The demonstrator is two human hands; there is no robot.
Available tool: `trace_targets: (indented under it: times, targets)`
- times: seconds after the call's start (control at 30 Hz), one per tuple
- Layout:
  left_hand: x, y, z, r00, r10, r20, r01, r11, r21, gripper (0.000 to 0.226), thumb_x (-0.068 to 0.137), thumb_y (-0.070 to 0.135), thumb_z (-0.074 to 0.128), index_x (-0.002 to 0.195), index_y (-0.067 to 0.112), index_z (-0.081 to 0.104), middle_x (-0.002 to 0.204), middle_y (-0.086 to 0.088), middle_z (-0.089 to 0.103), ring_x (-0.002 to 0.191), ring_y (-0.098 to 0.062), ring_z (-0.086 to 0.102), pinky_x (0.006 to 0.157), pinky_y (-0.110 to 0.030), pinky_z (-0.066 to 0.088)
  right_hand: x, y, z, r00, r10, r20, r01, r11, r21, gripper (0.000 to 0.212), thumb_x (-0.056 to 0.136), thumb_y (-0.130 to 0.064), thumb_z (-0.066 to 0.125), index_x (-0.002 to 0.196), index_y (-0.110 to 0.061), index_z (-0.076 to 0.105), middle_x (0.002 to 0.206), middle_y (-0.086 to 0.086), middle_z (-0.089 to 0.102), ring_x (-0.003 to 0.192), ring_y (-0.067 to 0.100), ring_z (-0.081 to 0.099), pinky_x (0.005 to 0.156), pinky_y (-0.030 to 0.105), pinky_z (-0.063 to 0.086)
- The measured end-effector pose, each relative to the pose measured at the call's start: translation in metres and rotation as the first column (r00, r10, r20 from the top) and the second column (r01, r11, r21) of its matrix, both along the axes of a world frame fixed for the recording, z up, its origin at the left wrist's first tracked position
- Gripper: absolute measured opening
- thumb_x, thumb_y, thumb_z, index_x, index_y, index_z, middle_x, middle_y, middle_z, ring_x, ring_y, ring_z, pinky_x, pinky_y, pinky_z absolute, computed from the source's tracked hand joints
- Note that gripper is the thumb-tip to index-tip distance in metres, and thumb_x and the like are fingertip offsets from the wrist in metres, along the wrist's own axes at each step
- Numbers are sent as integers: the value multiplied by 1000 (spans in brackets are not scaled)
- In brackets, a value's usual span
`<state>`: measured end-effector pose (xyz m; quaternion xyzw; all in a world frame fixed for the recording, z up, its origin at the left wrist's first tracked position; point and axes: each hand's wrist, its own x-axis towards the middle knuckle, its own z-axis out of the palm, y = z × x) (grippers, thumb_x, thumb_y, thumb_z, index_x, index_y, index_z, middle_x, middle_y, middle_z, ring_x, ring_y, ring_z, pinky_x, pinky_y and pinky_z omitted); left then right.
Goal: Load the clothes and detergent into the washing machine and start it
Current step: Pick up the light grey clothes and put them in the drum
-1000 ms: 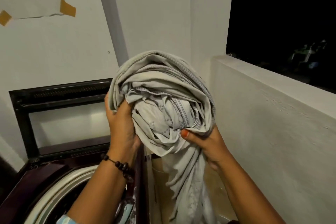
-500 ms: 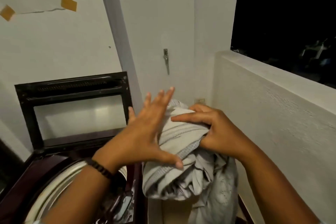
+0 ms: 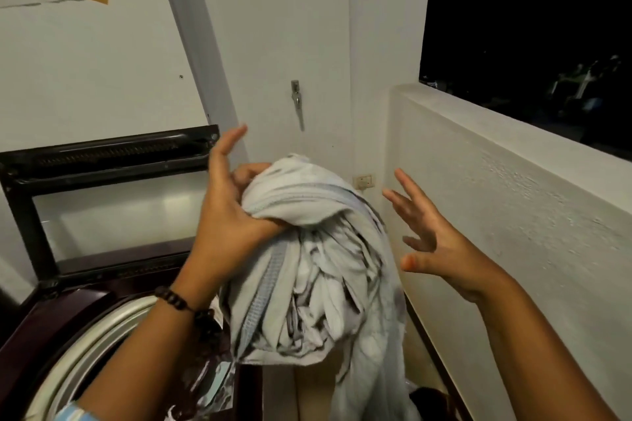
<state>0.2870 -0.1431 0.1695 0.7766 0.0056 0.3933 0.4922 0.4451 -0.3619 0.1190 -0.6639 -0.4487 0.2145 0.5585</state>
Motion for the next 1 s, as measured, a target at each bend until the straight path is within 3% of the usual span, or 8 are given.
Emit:
trace_targets:
  times: [0.17, 0.3, 0.43, 0.63, 0.73, 0.83, 0.9, 1.0]
  targets:
    - [-1, 12, 16, 930, 205, 304, -97, 937, -335, 93, 70, 9, 75, 145, 17, 21, 98, 0, 68, 87, -8, 67, 84, -26, 54, 2, 1, -28, 978, 95, -187, -87, 995, 52, 131, 39, -73, 82, 145, -58, 6, 158, -15, 22, 143, 2, 27, 116, 40, 31]
    - [8, 19, 21, 841, 378, 387, -46, 763, -645, 71, 81, -6, 62, 143, 3, 29, 100, -2, 69, 84, -10, 66, 80, -27, 54, -9, 21, -31, 961, 126, -244, -91, 985, 149, 140, 40, -59, 90, 151, -38, 6, 152, -16, 30, 135, 1, 40, 104, 22, 42]
    - [17, 6, 13, 832, 412, 372, 3, 666, -746, 70, 75, 0, 60, 141, 2, 36, 110, -10, 61, 87, -12, 67, 77, -27, 55, -27, 44, -31, 934, 82, -349, 2, 972, 234, 126, 31, -48, 96, 139, -14, 42, 124, -2, 67, 115, 13, 63, 87, 23, 52]
    - [1, 25, -21, 979, -26, 201, 158, 721, -675, 90, 74, 21, 74, 151, 20, 27, 144, -11, 50, 129, -31, 52, 107, -51, 42, -27, 46, -26, 943, -71, -325, 196, 907, 372, 88, 55, -16, 89, 134, -12, 51, 123, 3, 68, 116, 21, 63, 93, 34, 53]
    - [-20, 38, -17, 998, -65, 15, 63, 855, -515, 106, 59, 40, 82, 147, 47, 23, 149, 8, 40, 131, -12, 50, 96, -35, 53, -15, 35, -15, 971, -148, -185, 209, 904, 373, 92, 58, -2, 83, 138, -23, 42, 127, -9, 63, 118, 7, 60, 91, 20, 50]
    - [-36, 34, 2, 873, -93, -479, 96, 995, -19, 130, 44, 66, 87, 142, 64, 3, 156, 24, 20, 134, 9, 36, 103, -22, 44, -4, 26, -2, 989, -142, 32, 126, 944, 305, 97, 56, -5, 83, 136, -35, 37, 129, -23, 55, 120, -5, 54, 91, 10, 45]
    - [-41, 28, 16, 672, 174, -720, 145, 922, 358, 131, 49, 72, 81, 139, 65, -14, 156, 27, 19, 135, 4, 39, 110, -27, 38, -1, 22, 6, 985, -119, 129, 82, 963, 256, 98, 55, -10, 87, 138, -33, 40, 131, -23, 56, 123, -1, 52, 95, 14, 45]
    - [-44, 15, 36, 572, 471, -671, 99, 773, 627, 139, 43, 82, 71, 131, 62, -34, 160, 18, 5, 140, -15, 36, 112, -37, 35, -2, 20, 17, 943, -125, 309, 75, 983, 168, 90, 61, -28, 85, 141, -37, 44, 131, -12, 54, 121, 1, 52, 99, 20, 46]
